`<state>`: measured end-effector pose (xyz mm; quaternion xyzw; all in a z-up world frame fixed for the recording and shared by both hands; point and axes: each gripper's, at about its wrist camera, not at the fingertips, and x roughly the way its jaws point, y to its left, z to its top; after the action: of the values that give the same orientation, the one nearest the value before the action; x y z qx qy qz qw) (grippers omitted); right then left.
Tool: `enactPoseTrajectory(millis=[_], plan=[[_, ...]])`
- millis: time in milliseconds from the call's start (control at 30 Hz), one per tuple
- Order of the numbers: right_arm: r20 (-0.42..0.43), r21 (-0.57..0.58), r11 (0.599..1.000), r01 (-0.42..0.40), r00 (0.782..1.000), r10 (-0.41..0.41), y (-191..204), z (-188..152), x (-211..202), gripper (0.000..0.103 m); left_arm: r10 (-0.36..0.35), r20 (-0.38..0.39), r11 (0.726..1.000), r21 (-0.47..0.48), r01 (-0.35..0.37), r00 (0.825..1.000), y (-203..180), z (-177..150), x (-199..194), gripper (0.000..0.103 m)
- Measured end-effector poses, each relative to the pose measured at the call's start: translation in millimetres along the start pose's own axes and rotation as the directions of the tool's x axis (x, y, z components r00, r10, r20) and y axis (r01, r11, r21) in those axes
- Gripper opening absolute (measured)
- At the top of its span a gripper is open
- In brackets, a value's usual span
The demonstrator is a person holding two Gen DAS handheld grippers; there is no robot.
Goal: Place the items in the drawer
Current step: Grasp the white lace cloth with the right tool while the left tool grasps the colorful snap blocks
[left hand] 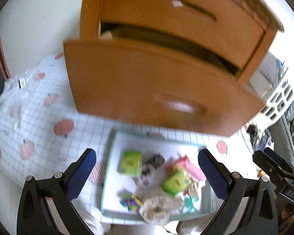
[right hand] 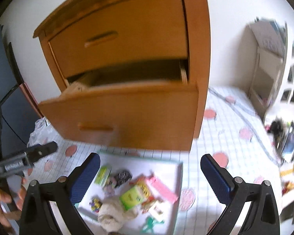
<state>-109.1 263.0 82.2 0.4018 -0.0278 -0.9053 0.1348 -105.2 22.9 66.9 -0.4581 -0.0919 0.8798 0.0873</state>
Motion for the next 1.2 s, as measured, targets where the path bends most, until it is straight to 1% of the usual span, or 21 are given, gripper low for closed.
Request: enactPoseTrajectory(millis=[100, 133, 200, 333, 433, 500, 567, 633, 667, 700, 800, 867, 933, 1000, 1067, 1133, 1200], plan=[[-0.053, 0.022, 1.0, -0.001, 0.999, 0.002, 0.0, -21.6, 12.4, 0.103, 0.02, -0.053, 1.0, 0.008, -0.02, 0.998, -3.8, -24.0, 15.5, 0.103], [-0.081, 0.027, 1.0, 0.002, 0.997, 0.0, -0.2, -31.1, 19.2, 0.103, 0.029, -0.073, 1.0, 0.007, -0.029, 0.997, -3.7, -32.5, 22.5, 0.103], [-0.123, 0.029, 1.0, 0.009, 0.992, -0.006, -0.1, -43.6, 29.7, 0.103, 0.04, -0.107, 0.999, -0.007, -0.041, 0.993, 0.2, -44.6, 34.2, 0.103], [-0.21, 0.041, 0.999, 0.007, 0.978, 0.002, -1.1, -71.5, 52.8, 0.103, 0.043, -0.193, 0.997, -0.057, -0.055, 0.98, 14.1, -69.6, 60.8, 0.103], [-0.279, 0.066, 0.998, 0.017, 0.96, 0.002, -6.2, -88.9, 70.6, 0.103, 0.038, -0.242, 0.993, -0.096, -0.063, 0.969, 24.2, -82.3, 77.9, 0.103], [-0.319, 0.075, 0.997, 0.027, 0.948, -0.002, -9.6, -97.8, 78.6, 0.103, 0.032, -0.259, 0.992, -0.106, -0.061, 0.965, 24.6, -87.2, 83.3, 0.103], [-0.352, 0.082, 0.996, 0.037, 0.936, -0.005, -13.6, -106.6, 86.6, 0.101, 0.06, -0.257, 0.995, -0.066, -0.079, 0.965, 19.6, -91.8, 86.2, 0.103], [-0.376, 0.083, 0.996, 0.043, 0.926, -0.008, -16.9, -114.3, 94.3, 0.098, 0.057, -0.26, 0.997, -0.042, -0.07, 0.964, 14.6, -94.8, 88.8, 0.103], [-0.391, 0.08, 0.996, 0.045, 0.92, -0.01, -17.6, -118.3, 97.8, 0.094, 0.05, -0.266, 0.997, -0.043, -0.064, 0.963, 13.5, -94.5, 89.6, 0.103], [-0.403, 0.077, 0.996, 0.045, 0.915, -0.011, -18.6, -120.8, 99.5, 0.092, 0.044, -0.274, 0.997, -0.046, -0.059, 0.961, 13.3, -95.6, 91.8, 0.103], [-0.431, 0.068, 0.997, 0.044, 0.902, -0.011, -18.6, -126.1, 102.8, 0.09, 0.031, -0.296, 0.997, -0.065, -0.052, 0.955, 16.4, -100.1, 99.3, 0.102], [-0.439, 0.06, 0.997, 0.042, 0.898, -0.011, -17.4, -129.4, 105.7, 0.088, 0.019, -0.299, 0.995, -0.086, -0.047, 0.954, 20.7, -101.6, 102.5, 0.102], [-0.438, 0.058, 0.998, 0.023, 0.899, 0.005, -14.0, -130.6, 106.6, 0.088, 0.009, -0.299, 0.993, -0.107, -0.043, 0.954, 24.5, -101.8, 105.2, 0.102], [-0.422, 0.058, 0.998, -0.007, 0.906, 0.031, -9.7, -128.7, 105.2, 0.085, 0.002, -0.306, 0.991, -0.127, -0.043, 0.952, 28.6, -103.8, 109.4, 0.1], [-0.41, 0.046, 0.998, -0.041, 0.91, 0.056, -3.4, -127.3, 104.1, 0.085, -0.01, -0.319, 0.989, -0.142, -0.038, 0.948, 30.2, -104.9, 113.2, 0.091], [-0.402, 0.035, 0.997, -0.067, 0.913, 0.075, 3.0, -125.9, 103.5, 0.085, -0.014, -0.332, 0.988, -0.152, -0.039, 0.943, 32.2, -106.6, 117.3, 0.091], [-0.393, 0.021, 0.994, -0.107, 0.913, 0.107, 10.9, -125.8, 103.6, 0.084, -0.022, -0.333, 0.987, -0.16, -0.034, 0.943, 32.6, -107.3, 118.4, 0.091]])
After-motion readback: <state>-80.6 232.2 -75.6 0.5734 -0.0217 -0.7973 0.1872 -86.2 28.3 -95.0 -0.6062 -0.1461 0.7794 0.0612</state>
